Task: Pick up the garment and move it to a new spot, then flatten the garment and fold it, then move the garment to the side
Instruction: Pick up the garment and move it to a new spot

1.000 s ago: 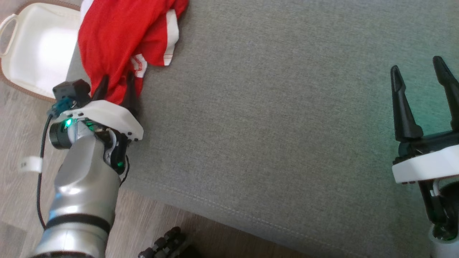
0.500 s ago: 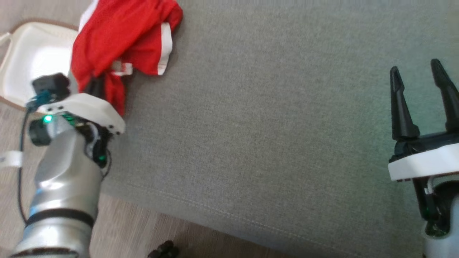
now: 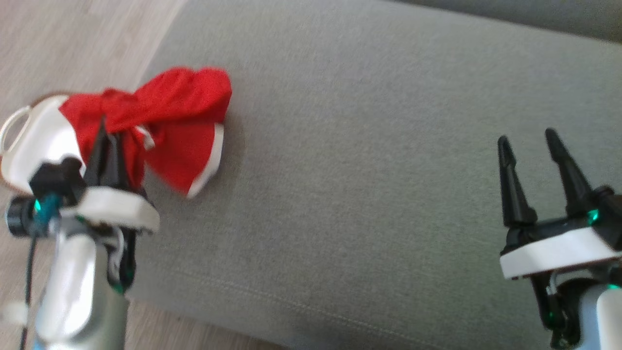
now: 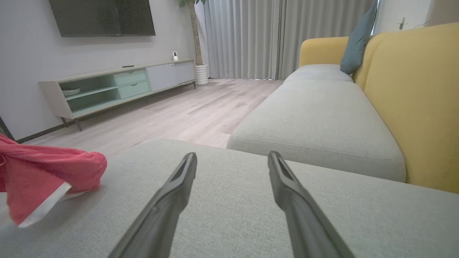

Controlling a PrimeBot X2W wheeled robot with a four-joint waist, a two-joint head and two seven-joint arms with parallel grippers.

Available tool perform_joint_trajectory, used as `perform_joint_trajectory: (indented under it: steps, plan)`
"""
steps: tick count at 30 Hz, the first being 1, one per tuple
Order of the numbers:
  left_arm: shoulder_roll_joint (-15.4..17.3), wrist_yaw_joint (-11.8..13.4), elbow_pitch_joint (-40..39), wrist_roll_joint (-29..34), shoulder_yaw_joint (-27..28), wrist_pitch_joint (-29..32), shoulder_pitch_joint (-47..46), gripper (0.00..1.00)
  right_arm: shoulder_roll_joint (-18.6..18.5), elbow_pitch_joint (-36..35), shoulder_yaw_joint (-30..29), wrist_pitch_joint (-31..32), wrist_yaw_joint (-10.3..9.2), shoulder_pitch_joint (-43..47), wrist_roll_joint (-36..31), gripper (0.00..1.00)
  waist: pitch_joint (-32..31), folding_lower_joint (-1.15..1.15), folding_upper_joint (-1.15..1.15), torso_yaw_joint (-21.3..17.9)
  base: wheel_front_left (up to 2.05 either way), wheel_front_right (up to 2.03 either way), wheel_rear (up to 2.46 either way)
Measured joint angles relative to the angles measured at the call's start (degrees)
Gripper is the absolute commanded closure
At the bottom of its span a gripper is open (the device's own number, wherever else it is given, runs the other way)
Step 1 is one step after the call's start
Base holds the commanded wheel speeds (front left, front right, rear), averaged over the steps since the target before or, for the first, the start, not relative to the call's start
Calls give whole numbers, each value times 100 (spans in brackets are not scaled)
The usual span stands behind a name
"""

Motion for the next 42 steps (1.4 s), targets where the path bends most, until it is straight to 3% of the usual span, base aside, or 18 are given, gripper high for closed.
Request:
perform_joint_trajectory:
  steps: [8,15,33,42]
  plan:
    - [8,144,-1355,78,-144,316,1025,100,69,127,35,-145,0,204,153,0,-333,0,0,-368,0,0,0]
    - [-32,-10,-2154,77,-597,712,1285,100,80,156,86,-269,0,258,323,0,-362,0,0,-899,0,0,0]
    - [-261,-575,-1783,382,-2139,1133,-114,100,88,503,96,-882,0,92,839,0,419,0,0,-3081,0,0,0]
    - [-73,-667,-990,380,-2863,1679,-149,100,90,646,77,-1083,0,8,948,0,938,0,0,-3514,0,0,0]
